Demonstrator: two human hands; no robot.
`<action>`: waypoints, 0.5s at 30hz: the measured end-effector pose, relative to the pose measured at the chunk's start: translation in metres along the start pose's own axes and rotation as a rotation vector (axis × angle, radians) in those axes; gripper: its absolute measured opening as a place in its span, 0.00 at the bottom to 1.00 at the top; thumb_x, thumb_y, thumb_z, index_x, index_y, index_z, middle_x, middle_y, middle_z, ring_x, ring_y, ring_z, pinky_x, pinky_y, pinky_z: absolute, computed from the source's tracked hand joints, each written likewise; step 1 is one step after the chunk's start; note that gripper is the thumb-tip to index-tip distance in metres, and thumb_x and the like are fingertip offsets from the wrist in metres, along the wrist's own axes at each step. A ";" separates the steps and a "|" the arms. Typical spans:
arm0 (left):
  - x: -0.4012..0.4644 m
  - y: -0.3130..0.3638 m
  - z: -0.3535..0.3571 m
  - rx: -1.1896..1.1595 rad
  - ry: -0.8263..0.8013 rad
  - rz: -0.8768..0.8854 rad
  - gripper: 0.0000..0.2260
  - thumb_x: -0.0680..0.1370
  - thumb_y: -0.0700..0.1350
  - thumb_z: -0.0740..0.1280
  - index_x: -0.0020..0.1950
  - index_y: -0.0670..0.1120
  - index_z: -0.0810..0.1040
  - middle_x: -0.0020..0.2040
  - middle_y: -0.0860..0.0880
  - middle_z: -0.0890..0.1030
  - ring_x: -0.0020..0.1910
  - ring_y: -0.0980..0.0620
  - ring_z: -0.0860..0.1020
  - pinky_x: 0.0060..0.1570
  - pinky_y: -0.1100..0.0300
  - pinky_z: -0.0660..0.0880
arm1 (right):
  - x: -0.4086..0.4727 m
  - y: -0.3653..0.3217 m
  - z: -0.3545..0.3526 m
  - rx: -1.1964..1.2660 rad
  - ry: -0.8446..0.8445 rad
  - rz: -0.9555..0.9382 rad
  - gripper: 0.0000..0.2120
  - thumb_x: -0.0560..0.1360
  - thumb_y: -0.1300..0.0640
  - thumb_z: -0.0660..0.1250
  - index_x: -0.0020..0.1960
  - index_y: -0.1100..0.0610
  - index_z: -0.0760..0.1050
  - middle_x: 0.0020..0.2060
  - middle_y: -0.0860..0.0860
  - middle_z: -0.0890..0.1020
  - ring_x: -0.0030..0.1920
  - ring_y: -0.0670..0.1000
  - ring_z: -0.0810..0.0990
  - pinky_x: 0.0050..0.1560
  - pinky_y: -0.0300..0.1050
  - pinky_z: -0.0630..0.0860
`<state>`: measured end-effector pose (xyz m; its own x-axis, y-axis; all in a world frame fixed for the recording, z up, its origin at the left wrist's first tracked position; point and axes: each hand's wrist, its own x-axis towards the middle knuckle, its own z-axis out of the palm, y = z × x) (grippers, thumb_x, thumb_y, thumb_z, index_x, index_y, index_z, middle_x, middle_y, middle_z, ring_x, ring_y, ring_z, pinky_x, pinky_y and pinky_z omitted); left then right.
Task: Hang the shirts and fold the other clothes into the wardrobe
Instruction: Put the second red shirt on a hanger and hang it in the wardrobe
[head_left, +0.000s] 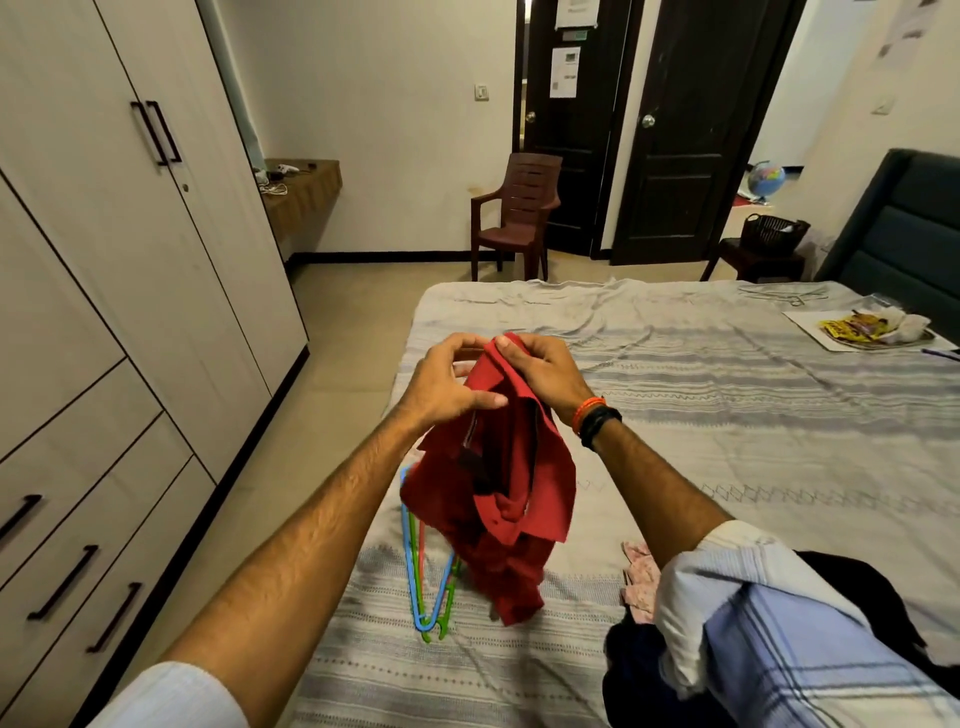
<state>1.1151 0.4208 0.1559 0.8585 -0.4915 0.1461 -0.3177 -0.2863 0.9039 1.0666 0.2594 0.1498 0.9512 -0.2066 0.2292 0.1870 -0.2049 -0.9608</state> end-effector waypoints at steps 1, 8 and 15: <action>0.000 0.000 0.002 0.083 0.028 0.031 0.27 0.62 0.39 0.80 0.59 0.47 0.79 0.55 0.51 0.82 0.56 0.54 0.80 0.57 0.58 0.78 | 0.000 -0.001 0.000 0.038 -0.023 0.000 0.23 0.78 0.47 0.67 0.49 0.70 0.79 0.40 0.59 0.79 0.42 0.54 0.74 0.46 0.53 0.71; -0.004 0.023 0.014 0.278 0.345 0.102 0.11 0.75 0.37 0.62 0.49 0.44 0.84 0.43 0.47 0.85 0.41 0.50 0.79 0.42 0.61 0.71 | -0.020 0.003 -0.018 -0.384 -0.041 0.126 0.30 0.60 0.33 0.78 0.52 0.51 0.74 0.47 0.45 0.81 0.46 0.46 0.80 0.47 0.43 0.77; -0.003 0.036 0.027 0.268 0.403 0.062 0.09 0.76 0.44 0.65 0.44 0.45 0.85 0.39 0.50 0.84 0.38 0.52 0.81 0.41 0.56 0.78 | -0.038 0.044 -0.015 -0.588 0.081 -0.013 0.24 0.65 0.53 0.77 0.56 0.55 0.70 0.51 0.49 0.77 0.48 0.49 0.78 0.47 0.45 0.76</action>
<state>1.0908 0.3898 0.1773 0.9053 -0.1722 0.3883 -0.4204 -0.4944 0.7608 1.0350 0.2435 0.1012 0.9235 -0.2683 0.2740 0.0092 -0.6988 -0.7153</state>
